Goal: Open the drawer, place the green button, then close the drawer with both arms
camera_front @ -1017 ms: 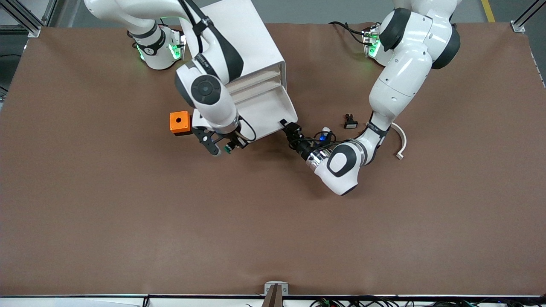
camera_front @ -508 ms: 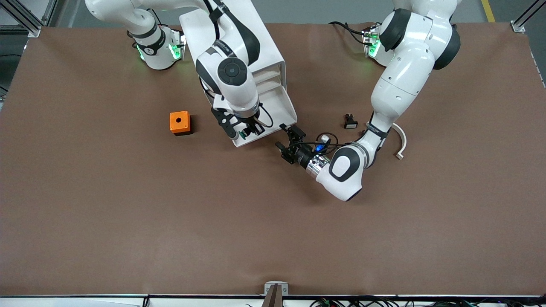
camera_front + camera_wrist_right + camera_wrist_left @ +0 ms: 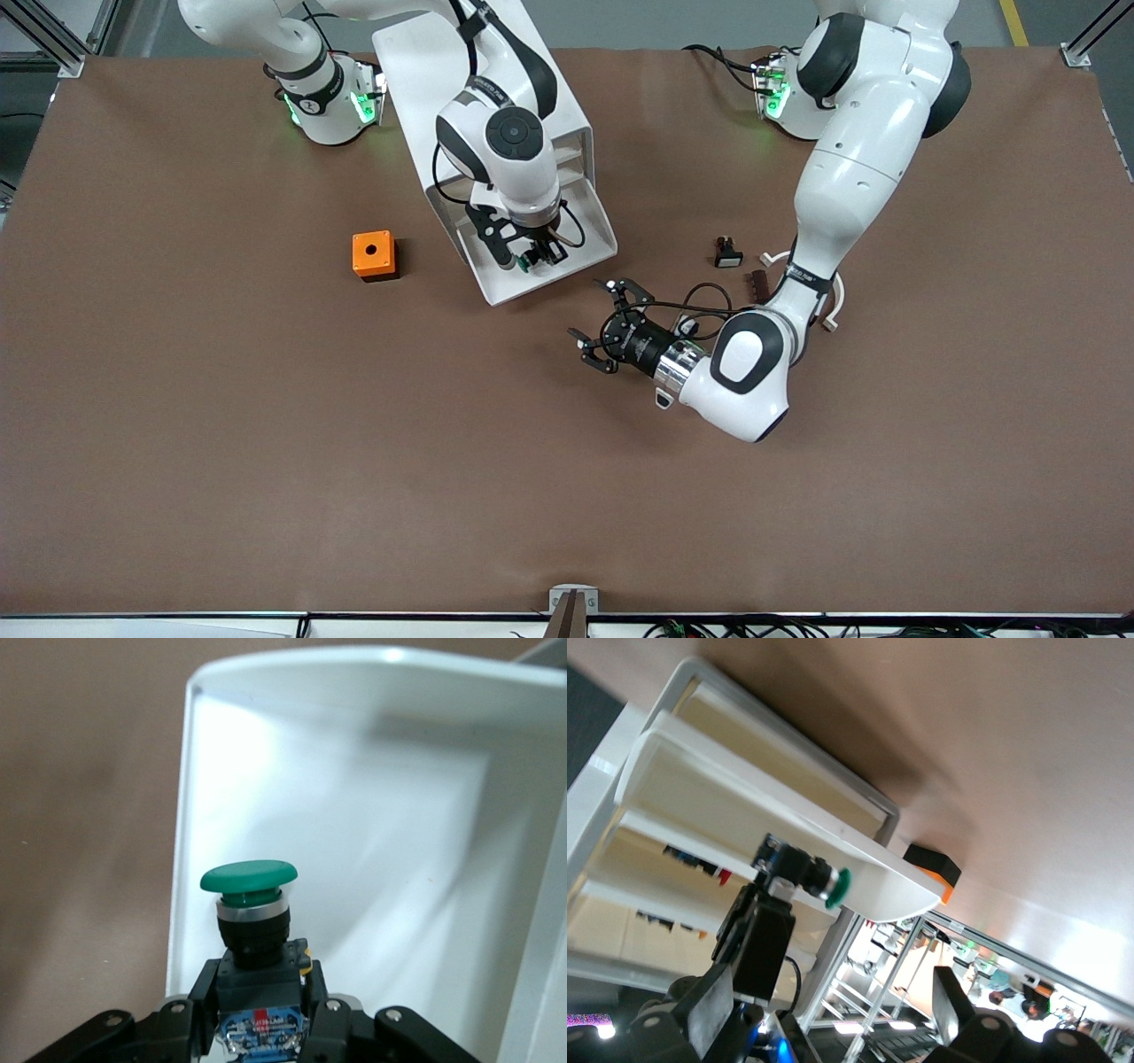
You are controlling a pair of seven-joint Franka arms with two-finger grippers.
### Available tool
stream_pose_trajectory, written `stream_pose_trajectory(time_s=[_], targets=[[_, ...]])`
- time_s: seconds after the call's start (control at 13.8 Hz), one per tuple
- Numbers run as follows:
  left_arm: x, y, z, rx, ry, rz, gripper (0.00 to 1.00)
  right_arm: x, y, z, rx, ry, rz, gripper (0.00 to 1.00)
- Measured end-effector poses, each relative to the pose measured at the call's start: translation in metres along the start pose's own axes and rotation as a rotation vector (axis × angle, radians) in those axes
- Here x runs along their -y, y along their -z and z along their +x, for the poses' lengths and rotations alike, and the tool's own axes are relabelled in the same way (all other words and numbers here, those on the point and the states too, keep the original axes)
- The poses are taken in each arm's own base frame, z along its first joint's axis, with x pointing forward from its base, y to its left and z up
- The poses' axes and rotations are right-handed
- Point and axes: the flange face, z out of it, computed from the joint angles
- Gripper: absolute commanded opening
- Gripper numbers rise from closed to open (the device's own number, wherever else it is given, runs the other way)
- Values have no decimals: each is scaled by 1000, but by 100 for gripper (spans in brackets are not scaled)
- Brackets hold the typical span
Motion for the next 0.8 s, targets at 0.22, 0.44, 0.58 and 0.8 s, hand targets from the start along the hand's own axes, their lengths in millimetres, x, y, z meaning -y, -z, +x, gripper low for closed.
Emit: stream_pose_trajectory(time_s=[0.22,0.44,0.58,0.8], targets=[[2,5,-22,-182,-169,-59,99,-5,-16,-16,-3,-11,-6,0],[4,-1,-45,-408,-317,-93,99,-8,-23,-25,-5,-17,-8,0],[4,2,-53,-514,-386,-110,99,-9,-24,-28,-5,-27,-7,0],[9,1,-66,-694,-467,-88,99,-12,-24,-37,-6,-42,-7,0]])
